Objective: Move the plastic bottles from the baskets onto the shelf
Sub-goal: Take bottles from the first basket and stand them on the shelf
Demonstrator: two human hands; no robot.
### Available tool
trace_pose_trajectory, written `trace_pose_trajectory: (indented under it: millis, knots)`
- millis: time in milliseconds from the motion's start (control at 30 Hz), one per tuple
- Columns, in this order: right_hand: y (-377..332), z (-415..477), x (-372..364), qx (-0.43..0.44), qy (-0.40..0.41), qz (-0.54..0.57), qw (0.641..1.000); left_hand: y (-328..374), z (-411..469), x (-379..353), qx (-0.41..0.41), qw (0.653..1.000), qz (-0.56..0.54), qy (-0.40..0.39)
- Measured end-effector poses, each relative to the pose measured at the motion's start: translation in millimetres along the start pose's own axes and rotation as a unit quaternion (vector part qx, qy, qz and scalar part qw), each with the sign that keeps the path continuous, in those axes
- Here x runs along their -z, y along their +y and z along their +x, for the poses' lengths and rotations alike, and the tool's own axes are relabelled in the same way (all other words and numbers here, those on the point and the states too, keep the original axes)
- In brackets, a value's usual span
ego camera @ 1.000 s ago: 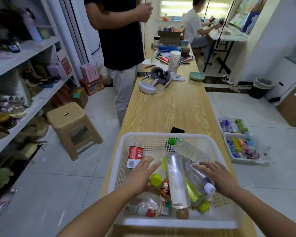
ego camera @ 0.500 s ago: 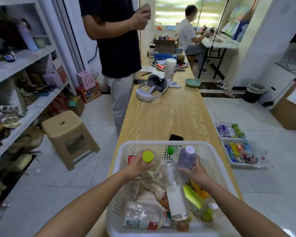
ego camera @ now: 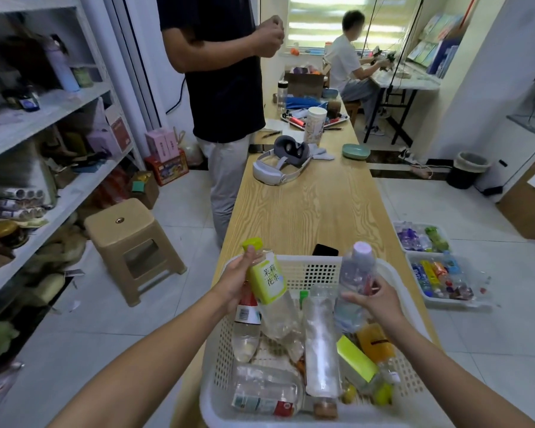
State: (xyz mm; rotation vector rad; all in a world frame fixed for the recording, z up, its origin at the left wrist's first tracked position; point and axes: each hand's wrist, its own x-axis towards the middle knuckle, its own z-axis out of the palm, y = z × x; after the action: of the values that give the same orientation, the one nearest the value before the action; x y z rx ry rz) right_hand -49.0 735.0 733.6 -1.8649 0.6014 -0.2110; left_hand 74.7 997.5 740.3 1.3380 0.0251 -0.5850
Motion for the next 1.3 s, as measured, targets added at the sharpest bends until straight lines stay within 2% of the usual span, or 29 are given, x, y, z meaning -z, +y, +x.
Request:
trace_pose_trajectory:
  millis: [100, 233, 333, 467, 533, 633, 767, 833, 900, 1100, 1300]
  knots:
    - [-25, 4, 9, 0.008, 0.000, 0.056, 0.998, -1, -6, -5, 0.043, 0.999, 0.029, -0.011]
    - [-21, -7, -1, -0.043, -0.055, 0.022, 0.997, -23, -12, -8, 0.071, 0.981, 0.171, -0.054]
    - [4, -27, -23, -0.093, -0.072, -0.012, 0.993, -41, -19, -11, 0.089, 0.983, 0.150, -0.050]
    - [34, -47, -36, -0.118, -0.039, -0.024, 0.992, -68, -32, -16, 0.113, 0.972, 0.190, -0.081]
    - [46, -51, -33, -0.148, -0.041, -0.021, 0.988, -75, -40, -22, 0.071, 0.979, 0.188, -0.041]
    - [65, -58, -33, -0.182, -0.080, -0.052, 0.979, -88, -47, -28, -0.012, 0.980, 0.189, 0.064]
    - [62, -63, -34, -0.211, -0.097, -0.097, 0.968, -117, -54, -23, -0.035, 0.965, 0.260, 0.017]
    - [67, -66, -36, -0.251, -0.074, -0.150, 0.953, -123, -52, -23, -0.038, 0.945, 0.321, 0.042]
    - [76, -73, -39, -0.281, -0.046, -0.149, 0.947, -121, -48, -26, -0.036, 0.932, 0.351, 0.084]
    - [54, -87, -31, -0.272, -0.067, -0.131, 0.951, -108, -44, -20, -0.015, 0.943, 0.325, 0.065]
    - [32, -95, -29, -0.315, -0.067, -0.058, 0.945, -83, -50, -4, -0.080, 0.953, 0.293, 0.021]
